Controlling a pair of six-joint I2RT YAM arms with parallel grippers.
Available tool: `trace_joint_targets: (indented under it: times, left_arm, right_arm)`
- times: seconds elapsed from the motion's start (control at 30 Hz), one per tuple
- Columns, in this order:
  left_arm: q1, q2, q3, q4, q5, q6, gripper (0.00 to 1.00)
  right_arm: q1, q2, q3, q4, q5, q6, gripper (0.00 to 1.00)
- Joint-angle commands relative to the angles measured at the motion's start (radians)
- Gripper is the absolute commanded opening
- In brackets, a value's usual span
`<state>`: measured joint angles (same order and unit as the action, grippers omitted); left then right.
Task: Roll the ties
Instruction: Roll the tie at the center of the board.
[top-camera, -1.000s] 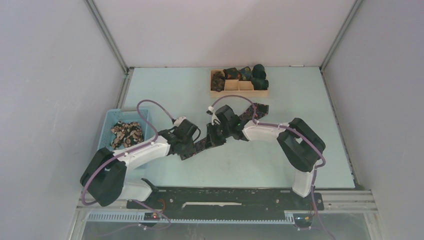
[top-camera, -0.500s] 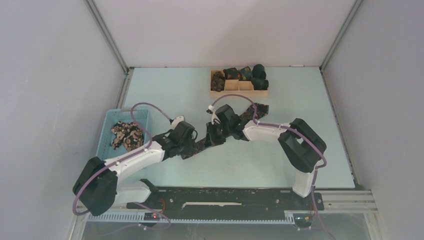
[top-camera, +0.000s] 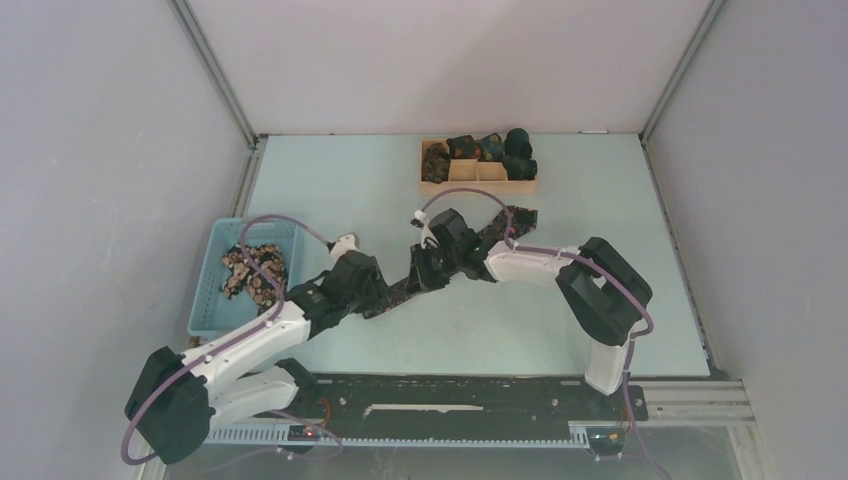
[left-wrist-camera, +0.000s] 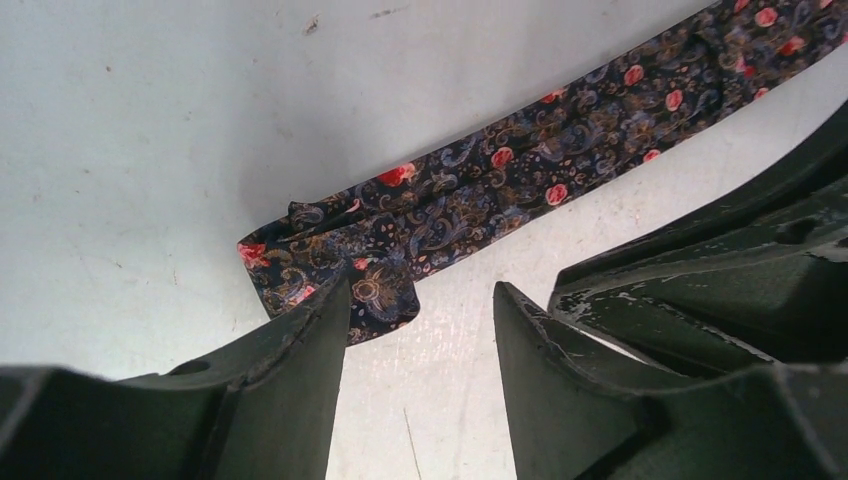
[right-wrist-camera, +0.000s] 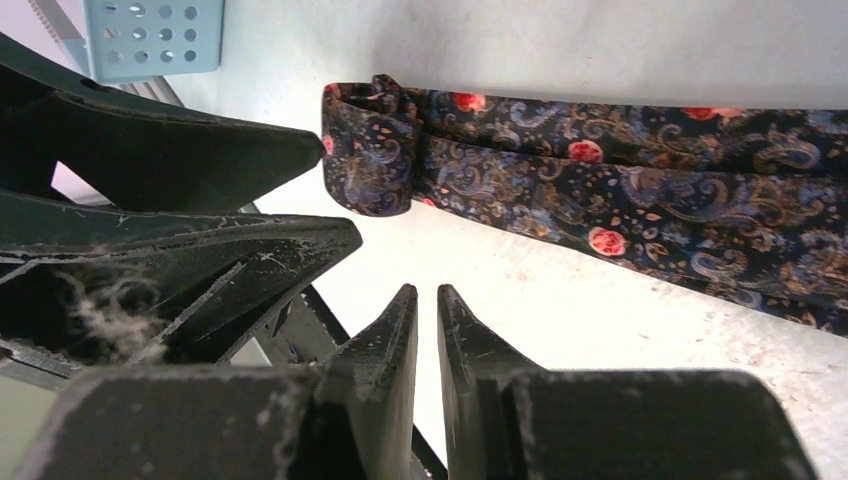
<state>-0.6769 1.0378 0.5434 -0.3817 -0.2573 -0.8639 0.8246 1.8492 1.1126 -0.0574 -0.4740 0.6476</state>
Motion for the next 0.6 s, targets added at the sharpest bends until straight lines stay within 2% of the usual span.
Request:
trace_joint_targets:
  times: [0.0, 0.17, 0.57]
  left_arm:
    - [-0.005, -0.052, -0.009, 0.029, -0.035, 0.001, 0.60]
    - [-0.005, -0.101, -0.016, 0.017, -0.044, 0.006, 0.59]
    - [-0.004, -0.486, -0.098, -0.211, -0.200, -0.055, 0.63]
  right_arm:
    - [0.020, -0.020, 0.070, -0.001, 0.005, -0.004, 0.16]
    - [0.040, -0.006, 0.119, -0.030, 0.009, -0.018, 0.17]
    - [0.098, 0.112, 0.293, -0.126, 0.011, -0.045, 0.20]
